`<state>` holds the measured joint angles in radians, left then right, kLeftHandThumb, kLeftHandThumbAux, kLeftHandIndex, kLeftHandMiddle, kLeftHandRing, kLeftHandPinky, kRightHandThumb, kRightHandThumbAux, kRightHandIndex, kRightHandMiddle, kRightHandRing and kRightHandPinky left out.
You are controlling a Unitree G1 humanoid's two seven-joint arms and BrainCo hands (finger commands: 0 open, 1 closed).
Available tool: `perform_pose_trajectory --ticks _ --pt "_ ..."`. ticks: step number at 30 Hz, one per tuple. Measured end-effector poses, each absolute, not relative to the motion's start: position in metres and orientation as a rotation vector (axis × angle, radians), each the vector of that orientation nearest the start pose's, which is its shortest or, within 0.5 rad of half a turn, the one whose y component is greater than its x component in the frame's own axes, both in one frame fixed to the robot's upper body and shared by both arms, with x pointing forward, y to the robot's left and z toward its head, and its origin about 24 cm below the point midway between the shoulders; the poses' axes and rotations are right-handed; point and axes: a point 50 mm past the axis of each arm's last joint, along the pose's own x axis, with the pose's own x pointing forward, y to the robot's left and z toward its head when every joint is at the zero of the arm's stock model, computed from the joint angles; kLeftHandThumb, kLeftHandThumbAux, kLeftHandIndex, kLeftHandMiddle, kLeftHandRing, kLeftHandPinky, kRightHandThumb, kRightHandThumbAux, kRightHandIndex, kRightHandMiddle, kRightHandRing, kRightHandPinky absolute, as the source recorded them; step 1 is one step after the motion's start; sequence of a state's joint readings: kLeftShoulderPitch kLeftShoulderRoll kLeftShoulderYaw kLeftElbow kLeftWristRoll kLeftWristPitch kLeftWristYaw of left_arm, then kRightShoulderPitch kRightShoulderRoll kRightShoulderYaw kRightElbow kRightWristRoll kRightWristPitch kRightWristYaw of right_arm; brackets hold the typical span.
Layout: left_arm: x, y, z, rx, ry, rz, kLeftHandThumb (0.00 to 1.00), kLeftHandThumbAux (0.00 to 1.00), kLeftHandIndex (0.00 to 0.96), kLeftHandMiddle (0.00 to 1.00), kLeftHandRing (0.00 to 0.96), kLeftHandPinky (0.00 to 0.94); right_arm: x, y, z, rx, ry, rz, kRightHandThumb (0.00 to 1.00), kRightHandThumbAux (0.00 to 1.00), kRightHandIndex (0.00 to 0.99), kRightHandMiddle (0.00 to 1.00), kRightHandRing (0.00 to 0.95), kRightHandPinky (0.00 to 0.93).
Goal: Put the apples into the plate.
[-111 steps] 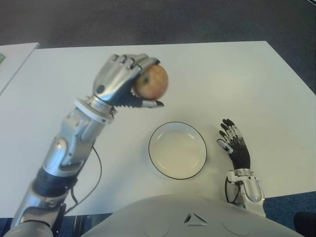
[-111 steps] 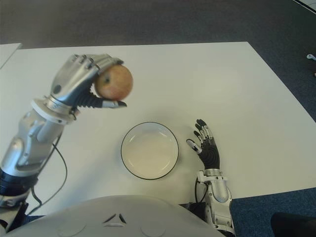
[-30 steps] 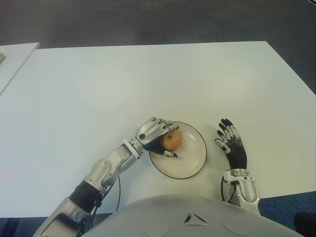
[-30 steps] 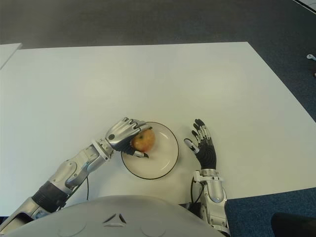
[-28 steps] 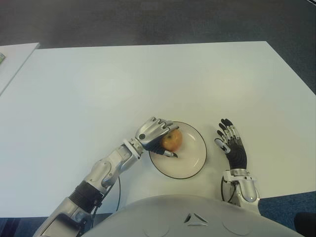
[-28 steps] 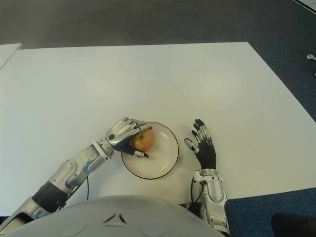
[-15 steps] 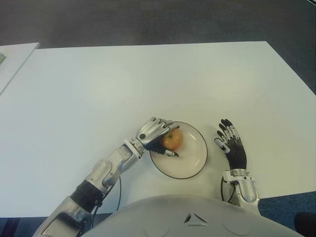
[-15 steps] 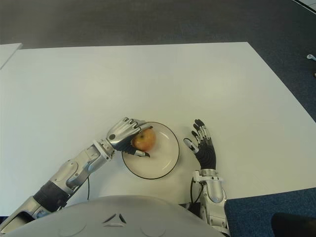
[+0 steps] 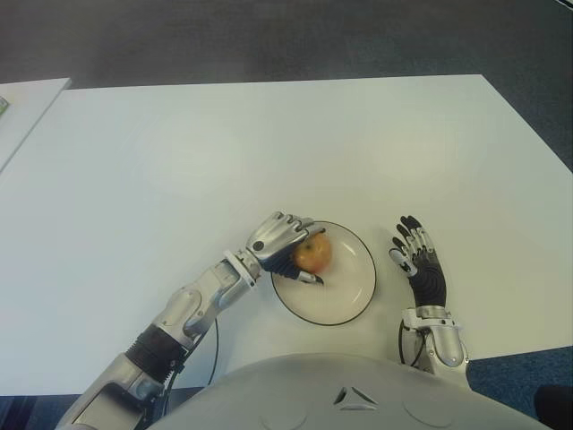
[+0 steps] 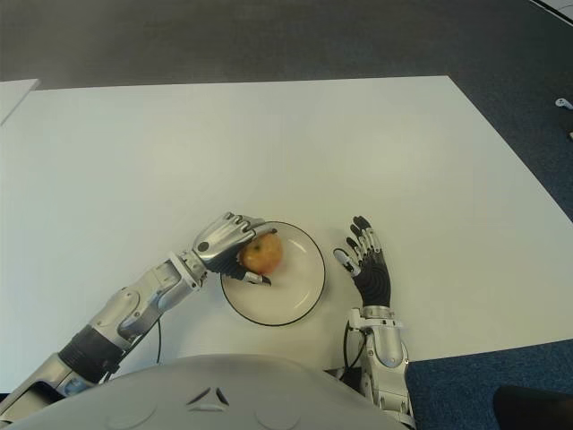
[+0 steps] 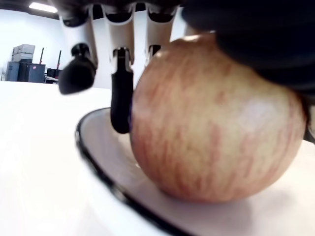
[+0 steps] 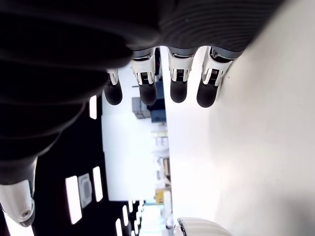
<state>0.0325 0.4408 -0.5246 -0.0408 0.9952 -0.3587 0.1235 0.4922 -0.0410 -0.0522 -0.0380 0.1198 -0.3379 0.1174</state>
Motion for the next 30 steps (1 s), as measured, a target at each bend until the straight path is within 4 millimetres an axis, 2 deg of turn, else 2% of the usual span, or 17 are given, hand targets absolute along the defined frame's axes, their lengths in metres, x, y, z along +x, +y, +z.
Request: perform_pose_trajectory --ticks 1,2,3,6,7,9,13,16,22,30 --pt "0.196 0.089 0.026 1.227 -0.531 -0.695 0.774 0.675 0.425 0.537 0.632 0.584 0.139 -0.192 -0.008 0.031 0.089 -0.089 0.079 0.576 0.045 0.026 0.000 0.000" --pt "0.195 0.089 0.026 1.223 -0.532 -0.697 0.641 0.569 0.387 0.492 0.548 0.510 0.139 -0.191 -0.008 0.030 0.090 -0.087 0.077 0.575 0.043 0.026 0.000 0.000" --pt "0.195 0.089 0.026 1.218 -0.534 -0.698 0.555 0.501 0.362 0.462 0.495 0.462 0.139 -0.191 -0.008 0.030 0.092 -0.085 0.075 0.575 0.041 0.026 0.000 0.000" --pt "0.193 0.089 0.026 1.211 -0.536 -0.702 0.370 0.421 0.223 0.355 0.371 0.353 0.140 -0.190 -0.008 0.031 0.095 -0.077 0.066 0.576 0.034 0.022 0.000 0.000" --pt "0.193 0.089 0.026 1.210 -0.537 -0.702 0.346 0.412 0.200 0.331 0.345 0.333 0.140 -0.190 -0.008 0.031 0.097 -0.073 0.065 0.576 0.033 0.021 0.000 0.000" --pt "0.191 0.089 0.027 1.207 -0.540 -0.701 0.261 0.380 0.108 0.213 0.221 0.233 0.140 -0.190 -0.008 0.031 0.098 -0.066 0.056 0.576 0.028 0.018 0.000 0.000" --pt "0.185 0.087 0.031 1.206 -0.541 -0.717 0.149 0.336 0.022 0.052 0.054 0.063 0.140 -0.190 -0.008 0.031 0.099 -0.050 0.044 0.577 0.021 0.011 0.000 0.000" --pt "0.182 0.086 0.034 1.202 -0.530 -0.729 0.115 0.314 0.007 0.016 0.017 0.020 0.140 -0.190 -0.008 0.033 0.097 -0.042 0.040 0.579 0.019 0.010 0.000 0.000" --pt "0.180 0.087 0.036 1.202 -0.530 -0.734 0.067 0.269 0.000 0.001 0.001 0.002 0.140 -0.190 -0.008 0.051 0.096 -0.031 0.035 0.581 0.026 0.012 0.000 0.000" --pt "0.180 0.089 0.043 1.189 -0.591 -0.686 0.065 0.213 0.000 0.000 0.000 0.000 0.140 -0.190 -0.008 0.068 0.093 -0.021 0.034 0.587 0.032 0.018 0.000 0.000"
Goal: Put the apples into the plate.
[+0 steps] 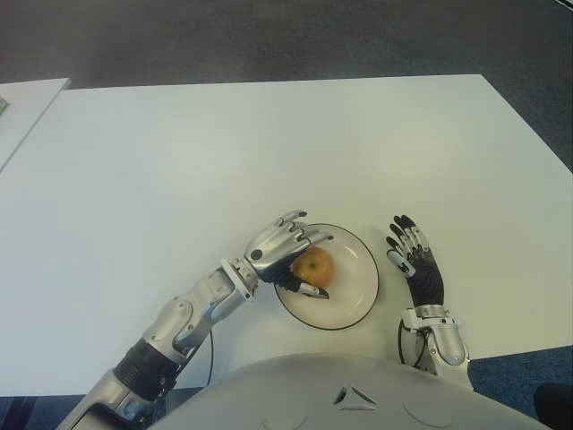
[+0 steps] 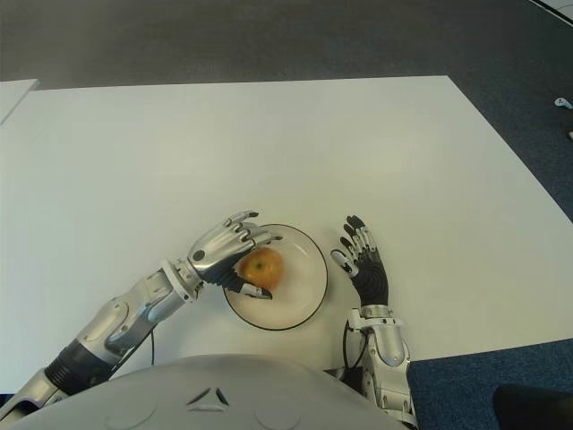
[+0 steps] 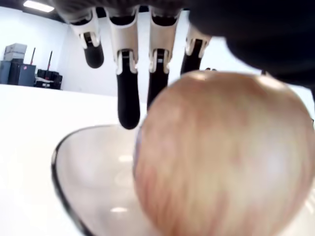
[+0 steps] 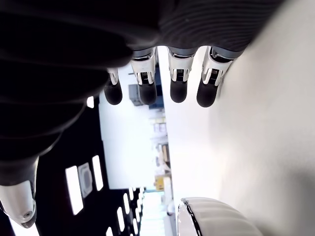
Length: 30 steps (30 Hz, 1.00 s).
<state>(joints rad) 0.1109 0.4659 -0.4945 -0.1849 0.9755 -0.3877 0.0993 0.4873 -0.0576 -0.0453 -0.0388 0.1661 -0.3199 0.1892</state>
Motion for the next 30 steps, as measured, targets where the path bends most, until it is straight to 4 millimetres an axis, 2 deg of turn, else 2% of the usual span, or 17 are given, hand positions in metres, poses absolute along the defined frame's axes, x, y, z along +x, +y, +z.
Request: perform_pose_trajectory --ticks 9,30 --pt "0.1798 0.0886 0.0465 1.176 -0.619 -0.672 0.084 0.177 0.000 0.000 0.000 0.000 0.1401 -0.1900 -0.0082 0.069 0.092 -0.015 0.044 0.587 0.037 0.021 0.000 0.003" --pt "0.1783 0.0958 0.0528 1.179 -0.657 -0.540 0.095 0.260 0.000 0.000 0.000 0.000 0.1395 -0.1894 -0.0078 0.068 0.098 -0.013 0.059 0.566 0.035 0.031 0.000 0.000"
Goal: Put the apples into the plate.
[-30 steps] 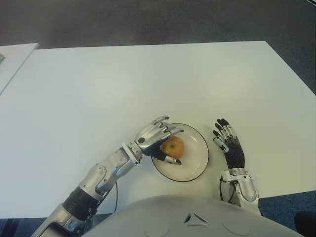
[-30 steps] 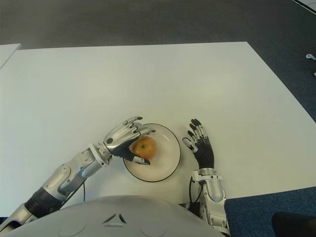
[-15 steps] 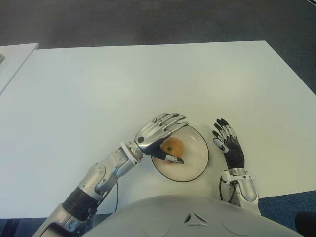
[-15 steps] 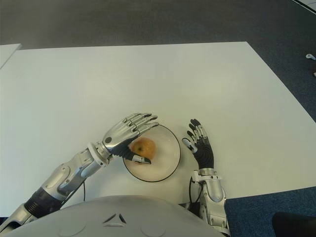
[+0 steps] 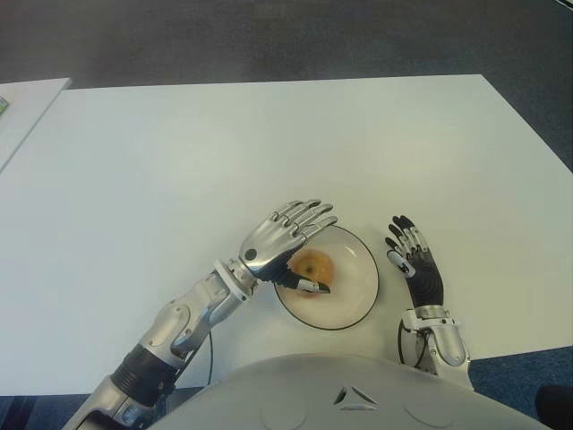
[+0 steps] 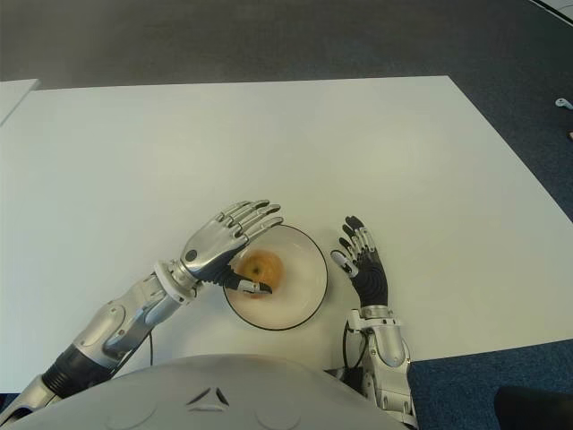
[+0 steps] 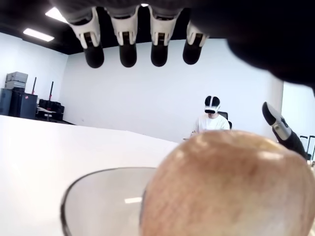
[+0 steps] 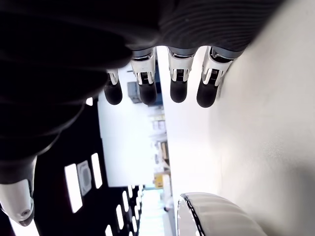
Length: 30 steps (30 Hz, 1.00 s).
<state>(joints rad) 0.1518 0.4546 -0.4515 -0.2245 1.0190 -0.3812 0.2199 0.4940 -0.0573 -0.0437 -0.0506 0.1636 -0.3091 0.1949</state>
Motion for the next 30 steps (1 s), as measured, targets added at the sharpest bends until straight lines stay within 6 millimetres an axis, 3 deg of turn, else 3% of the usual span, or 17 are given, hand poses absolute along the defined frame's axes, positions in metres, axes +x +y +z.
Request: perform_pose_trajectory --ticks 9,16,22,27,30 --pt "0.177 0.104 0.056 1.072 -0.516 -0.355 0.095 0.328 0.000 0.000 0.000 0.036 0.139 -0.187 -0.007 0.071 0.098 -0.006 0.061 0.556 0.041 0.026 0.000 0.005" --pt "0.167 0.121 0.054 0.709 -0.269 -0.080 0.025 0.439 0.014 0.026 0.038 0.105 0.137 -0.185 -0.006 0.074 0.093 -0.005 0.068 0.553 0.042 0.029 0.000 0.001" --pt "0.162 0.132 0.050 0.401 -0.096 0.081 0.017 0.507 0.093 0.098 0.125 0.207 0.137 -0.185 -0.004 0.071 0.089 -0.006 0.077 0.554 0.042 0.024 0.000 0.000" --pt "0.158 0.139 0.050 0.143 -0.014 0.176 0.042 0.513 0.109 0.114 0.141 0.196 0.137 -0.185 -0.004 0.063 0.090 -0.008 0.088 0.570 0.042 0.018 0.000 0.000" --pt "0.149 0.144 0.046 -0.010 0.049 0.215 0.058 0.515 0.094 0.092 0.108 0.143 0.136 -0.185 -0.005 0.054 0.096 -0.013 0.088 0.579 0.038 0.014 0.000 0.000"
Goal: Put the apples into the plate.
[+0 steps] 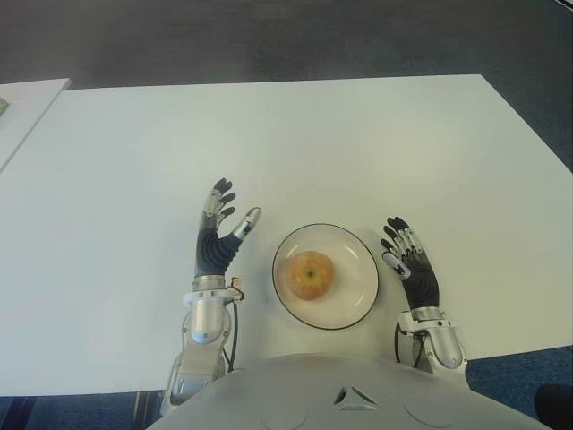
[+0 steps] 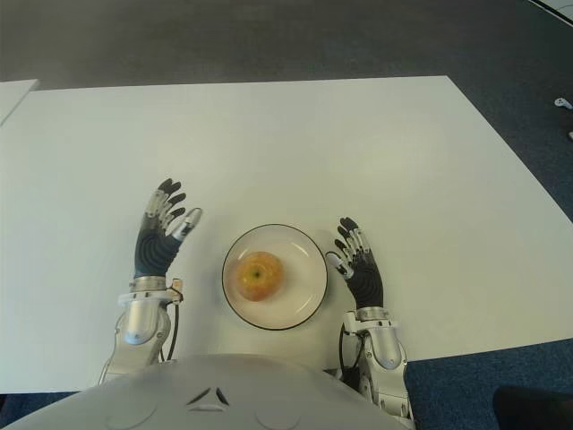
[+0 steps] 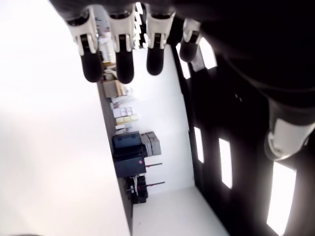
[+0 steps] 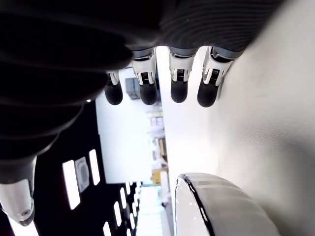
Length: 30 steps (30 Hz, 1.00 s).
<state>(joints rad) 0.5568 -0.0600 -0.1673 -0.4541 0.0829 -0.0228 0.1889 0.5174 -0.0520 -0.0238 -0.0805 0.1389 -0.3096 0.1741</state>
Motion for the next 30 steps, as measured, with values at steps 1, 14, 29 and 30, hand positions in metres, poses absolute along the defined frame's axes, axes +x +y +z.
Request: perform_pose_trajectory --ticks 1,14,29,30 --pt "0.146 0.145 0.045 -0.041 0.065 0.218 0.059 0.516 0.090 0.088 0.101 0.134 0.136 -0.185 -0.006 0.051 0.099 -0.014 0.088 0.580 0.038 0.013 0.000 0.000" --pt "0.111 0.152 0.025 0.020 0.211 0.225 0.064 0.517 0.078 0.061 0.064 0.119 0.134 -0.185 -0.007 0.039 0.117 -0.033 0.094 0.604 0.038 0.017 0.000 0.001" --pt "0.102 0.146 0.007 0.102 0.161 0.207 0.101 0.476 0.066 0.089 0.119 0.191 0.133 -0.184 -0.005 0.028 0.118 -0.039 0.095 0.606 0.023 0.008 0.000 0.008" --pt "0.102 0.145 0.006 0.101 0.154 0.201 0.099 0.472 0.065 0.091 0.122 0.194 0.133 -0.184 -0.006 0.029 0.119 -0.041 0.100 0.606 0.026 0.011 0.000 0.012"
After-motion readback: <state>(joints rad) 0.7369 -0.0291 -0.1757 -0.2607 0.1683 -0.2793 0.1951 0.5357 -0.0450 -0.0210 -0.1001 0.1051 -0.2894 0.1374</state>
